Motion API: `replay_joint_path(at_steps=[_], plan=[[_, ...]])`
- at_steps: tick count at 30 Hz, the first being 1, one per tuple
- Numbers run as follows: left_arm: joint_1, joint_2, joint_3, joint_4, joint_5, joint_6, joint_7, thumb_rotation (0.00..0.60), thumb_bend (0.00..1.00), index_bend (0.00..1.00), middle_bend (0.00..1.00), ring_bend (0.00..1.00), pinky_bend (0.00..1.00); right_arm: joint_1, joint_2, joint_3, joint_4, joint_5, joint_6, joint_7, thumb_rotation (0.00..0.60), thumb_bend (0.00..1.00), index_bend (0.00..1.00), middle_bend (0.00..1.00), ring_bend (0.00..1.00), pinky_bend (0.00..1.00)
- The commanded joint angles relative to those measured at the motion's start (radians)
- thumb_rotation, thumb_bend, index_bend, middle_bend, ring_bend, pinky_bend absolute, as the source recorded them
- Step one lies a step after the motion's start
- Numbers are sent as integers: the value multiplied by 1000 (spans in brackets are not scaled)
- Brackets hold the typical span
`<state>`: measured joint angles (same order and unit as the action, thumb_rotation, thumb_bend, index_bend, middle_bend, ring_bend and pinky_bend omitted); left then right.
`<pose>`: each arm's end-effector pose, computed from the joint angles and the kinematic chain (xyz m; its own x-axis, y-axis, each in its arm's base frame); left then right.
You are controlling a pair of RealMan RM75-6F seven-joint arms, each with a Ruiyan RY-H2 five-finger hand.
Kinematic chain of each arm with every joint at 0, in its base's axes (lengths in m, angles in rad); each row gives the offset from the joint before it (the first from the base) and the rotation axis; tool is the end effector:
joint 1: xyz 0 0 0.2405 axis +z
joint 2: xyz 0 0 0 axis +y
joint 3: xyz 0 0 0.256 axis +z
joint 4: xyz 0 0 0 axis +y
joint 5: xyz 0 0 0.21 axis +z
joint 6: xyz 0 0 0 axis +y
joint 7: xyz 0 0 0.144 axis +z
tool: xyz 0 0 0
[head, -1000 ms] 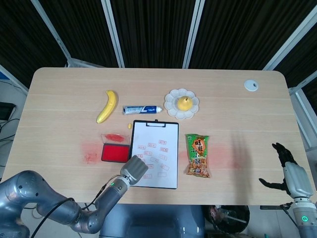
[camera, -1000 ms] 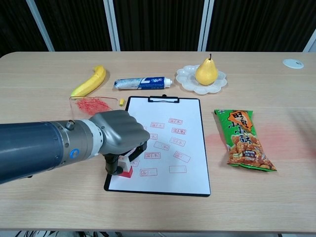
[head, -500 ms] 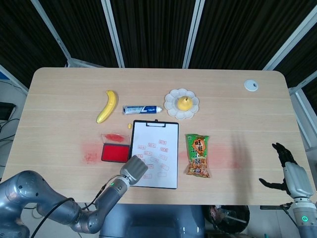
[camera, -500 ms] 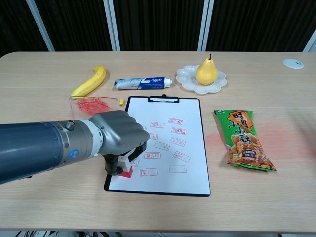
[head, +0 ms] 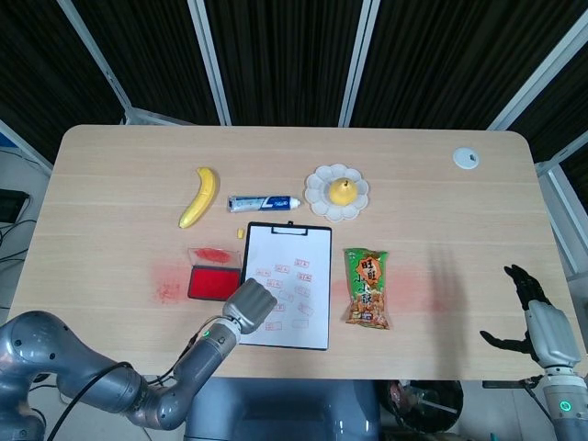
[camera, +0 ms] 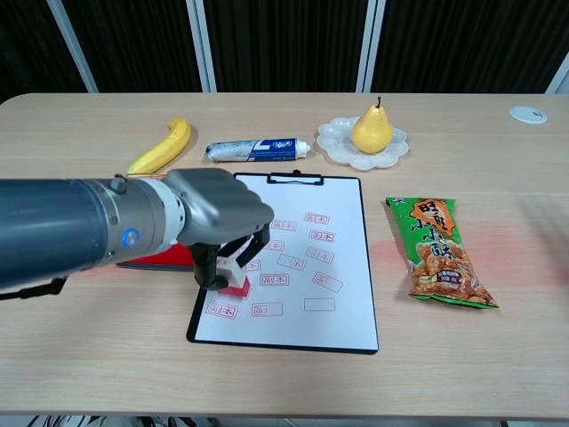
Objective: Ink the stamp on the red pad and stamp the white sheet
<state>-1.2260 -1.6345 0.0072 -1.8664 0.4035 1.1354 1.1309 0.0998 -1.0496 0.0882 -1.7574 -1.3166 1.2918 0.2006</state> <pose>-0.0459 0.2732 -0.0718 0.8668 0.2661 0.4218 0.4848 -0.6479 -0.5875 -0.3134 -0.1878 0.1547 0.0836 -0.1253 0.9886 -0.9800 0.1697 0.1043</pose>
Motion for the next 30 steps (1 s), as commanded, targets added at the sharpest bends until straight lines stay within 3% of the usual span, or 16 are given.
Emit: replay_joint_path(at_steps=[1, 6, 9, 12, 19, 26, 30], plan=[[-15, 53, -51, -54, 16, 21, -15, 600, 634, 821, 885, 882, 1000, 0, 0, 0, 0, 0, 0, 0, 600, 35, 58, 0, 0, 220], [-26, 152, -101, -150, 27, 48, -27, 600, 634, 820, 884, 882, 1000, 0, 0, 1, 0, 2, 0, 2, 600, 34, 58, 0, 0, 220], [-13, 225, -91, -211, 46, 60, -35, 600, 633, 810, 875, 881, 1000, 0, 1, 2, 0, 5, -1, 3, 600, 35, 58, 0, 0, 220], [18, 283, -52, -253, 85, 65, -58, 600, 630, 804, 869, 881, 1000, 0, 1, 3, -1, 5, 1, 4, 600, 35, 58, 0, 0, 219], [144, 386, 103, -265, 238, 83, -144, 600, 613, 768, 837, 872, 1000, -2, 0, 0, -1, -1, 4, -1, 600, 35, 58, 0, 0, 219], [263, 410, 199, -116, 363, 58, -270, 600, 591, 755, 829, 871, 1000, -2, -2, -1, -1, -4, 8, -10, 600, 36, 59, 0, 0, 220], [306, 413, 217, -28, 408, 16, -341, 600, 579, 746, 817, 868, 1000, -2, -4, -1, 0, -4, 8, -15, 600, 35, 59, 0, 0, 220]])
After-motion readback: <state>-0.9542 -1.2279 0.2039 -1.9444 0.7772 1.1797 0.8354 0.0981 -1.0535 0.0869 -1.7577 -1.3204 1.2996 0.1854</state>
